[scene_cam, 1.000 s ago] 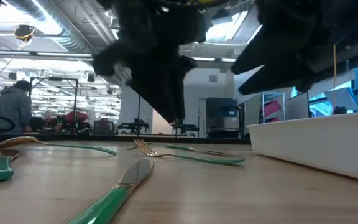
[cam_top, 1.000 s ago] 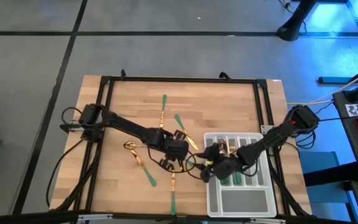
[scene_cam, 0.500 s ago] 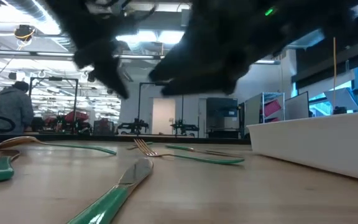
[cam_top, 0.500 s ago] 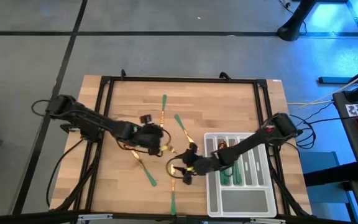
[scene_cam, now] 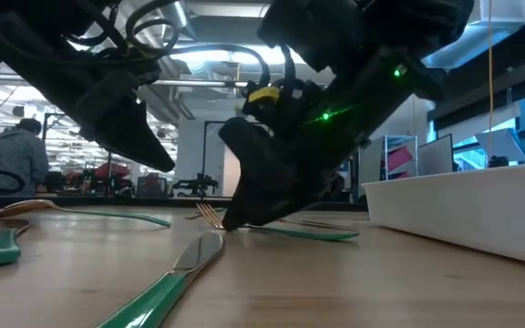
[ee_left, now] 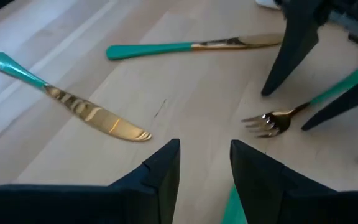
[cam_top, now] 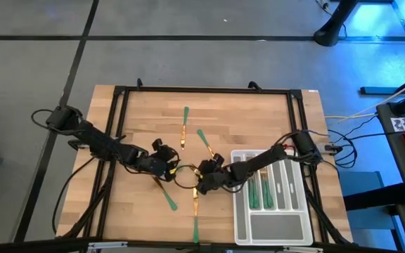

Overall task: Sort silverware
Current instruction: Put the green fork into the silverware rack

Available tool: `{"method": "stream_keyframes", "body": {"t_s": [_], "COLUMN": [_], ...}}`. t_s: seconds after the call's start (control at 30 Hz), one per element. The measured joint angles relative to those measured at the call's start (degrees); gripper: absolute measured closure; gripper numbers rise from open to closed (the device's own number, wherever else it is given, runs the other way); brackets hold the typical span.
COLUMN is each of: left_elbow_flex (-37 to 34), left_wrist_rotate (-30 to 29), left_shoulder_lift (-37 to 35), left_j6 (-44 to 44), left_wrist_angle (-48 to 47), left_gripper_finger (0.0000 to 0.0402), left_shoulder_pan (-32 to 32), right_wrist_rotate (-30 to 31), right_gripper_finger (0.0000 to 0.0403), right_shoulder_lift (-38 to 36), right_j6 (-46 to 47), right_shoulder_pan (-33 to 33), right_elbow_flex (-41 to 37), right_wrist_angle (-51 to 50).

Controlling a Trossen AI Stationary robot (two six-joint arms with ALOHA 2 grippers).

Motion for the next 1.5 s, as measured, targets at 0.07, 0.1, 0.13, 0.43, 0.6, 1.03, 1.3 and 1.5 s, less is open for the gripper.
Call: {"method": "stream_keyframes", "body": {"t_s": [0.07, 0.1, 0.13, 0.43, 0.6, 1.03, 1.3, 1.5], "left_elbow_flex": [0.00, 0.00, 0.00, 0.00, 0.00, 0.00, 0.00, 0.00], "left_wrist_rotate": [-0.03, -0.02, -0.02, -0.02, -0.04, -0.19, -1.49, -3.73], "left_shoulder_lift": [0.00, 0.00, 0.00, 0.02, 0.02, 0.04, 0.04, 0.04], "left_j6": [0.32, 0.79, 1.00, 2.78, 2.80, 2.69, 3.63, 3.62], "left_wrist_angle": [0.08, 0.15, 0.29, 0.73, 0.66, 0.62, 0.68, 0.70], "left_gripper_finger": [0.0270, 0.0270, 0.0270, 0.0270, 0.0270, 0.0270, 0.0270, 0.0270], "left_shoulder_pan": [0.02, 0.02, 0.02, 0.02, -0.33, -3.58, -3.83, -3.35], "right_wrist_rotate": [0.06, -0.16, -0.57, -3.76, 0.16, 10.18, -0.67, -6.78], "right_gripper_finger": [0.0210, 0.0224, 0.0240, 0.0392, 0.0391, 0.0398, 0.0400, 0.0401], "right_shoulder_lift": [0.44, 0.67, 0.90, 0.98, -1.47, -21.90, -24.43, -25.54], "right_j6": [-0.05, -0.09, -0.07, 5.31, 8.02, 37.87, 84.27, 92.42], "right_shoulder_pan": [-0.21, -0.23, -0.25, -0.28, 1.44, 12.78, 26.73, 29.67], "right_elbow_flex": [0.07, 0.11, 0.12, 0.31, -0.21, -0.11, -0.60, -5.84], "right_wrist_angle": [0.26, 0.36, 0.50, -5.00, -3.56, -37.34, -76.93, -75.37]}}
